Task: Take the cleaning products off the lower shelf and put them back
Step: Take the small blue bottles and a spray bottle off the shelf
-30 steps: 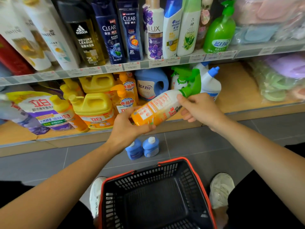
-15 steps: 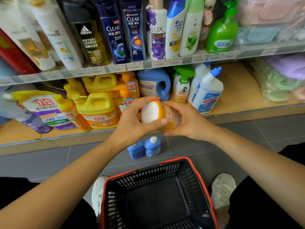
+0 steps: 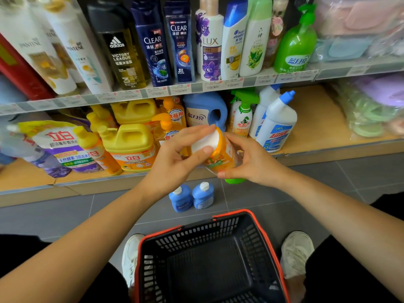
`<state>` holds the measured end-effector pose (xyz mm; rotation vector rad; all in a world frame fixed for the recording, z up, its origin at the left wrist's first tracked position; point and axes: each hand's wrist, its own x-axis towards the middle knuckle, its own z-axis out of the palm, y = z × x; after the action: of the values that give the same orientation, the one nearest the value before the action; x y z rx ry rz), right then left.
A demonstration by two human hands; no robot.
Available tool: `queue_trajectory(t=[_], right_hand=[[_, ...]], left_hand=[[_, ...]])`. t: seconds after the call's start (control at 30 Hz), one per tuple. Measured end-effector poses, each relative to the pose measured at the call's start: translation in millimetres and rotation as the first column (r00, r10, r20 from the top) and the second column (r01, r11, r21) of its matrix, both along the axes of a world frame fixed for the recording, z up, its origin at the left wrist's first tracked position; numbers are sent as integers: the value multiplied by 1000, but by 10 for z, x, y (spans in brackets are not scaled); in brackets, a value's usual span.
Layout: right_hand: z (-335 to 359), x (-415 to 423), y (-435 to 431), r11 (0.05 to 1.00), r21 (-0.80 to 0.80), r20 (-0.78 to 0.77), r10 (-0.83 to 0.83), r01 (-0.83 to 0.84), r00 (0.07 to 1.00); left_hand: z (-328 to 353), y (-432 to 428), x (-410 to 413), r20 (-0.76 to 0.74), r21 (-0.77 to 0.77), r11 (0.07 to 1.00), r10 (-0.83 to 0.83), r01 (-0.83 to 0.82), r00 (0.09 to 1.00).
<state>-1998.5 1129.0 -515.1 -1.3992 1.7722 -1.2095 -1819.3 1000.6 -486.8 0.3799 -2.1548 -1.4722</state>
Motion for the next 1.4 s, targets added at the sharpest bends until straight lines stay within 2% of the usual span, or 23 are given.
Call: queue_trajectory(t=[0.17,0.4,0.5,0.63,0.8,0.87,0.93,1.1,1.17,1.27,1.33,1.4], right_hand=[[16,18,-24,998,-34,47,-55,56,997],[40,50,-55,995,-27,95,-90,92,991],[31,56,-62,996,-11,100,-92,94,991],[28,43,-53,995,8,139,-102,102,985],[39,17,-47,996,19,135,-92,90,987],[38,6,-45,997,24,118,-80,78,990],[24,8,-46,997,25,130,-78,76,988],[-21,-2,-63,997,25,194,-81,77,978],[-20,-15,-59,995,35,221,-100,95,970],[-23,-46,-60,990,24,317,-136,135,939],[-19,-65,-68,985,12,389,-164,173,907],[-11,-77,-74,975,8,430,-202,220,880]], left_hand=[[8,53,26,-69,-21,1000,20,-21,997],[-17,75,34,-201,-83,943,301,-323,932],[-27,55,20,-239,-137,918,334,-372,912],[-29,9,15,-257,-265,918,228,-295,939],[-25,-90,12,-80,-565,822,38,-76,996],[-32,-120,18,-33,-573,819,-25,2,999],[-39,-122,17,-49,-552,834,-42,7,998],[-59,-121,19,-212,-414,880,155,-232,965],[-115,-132,23,-156,-295,914,241,-278,958],[-311,-153,19,85,-213,927,332,-308,939],[-470,-153,12,285,-179,963,244,-199,927],[-617,-91,10,448,-68,998,21,11,894]])
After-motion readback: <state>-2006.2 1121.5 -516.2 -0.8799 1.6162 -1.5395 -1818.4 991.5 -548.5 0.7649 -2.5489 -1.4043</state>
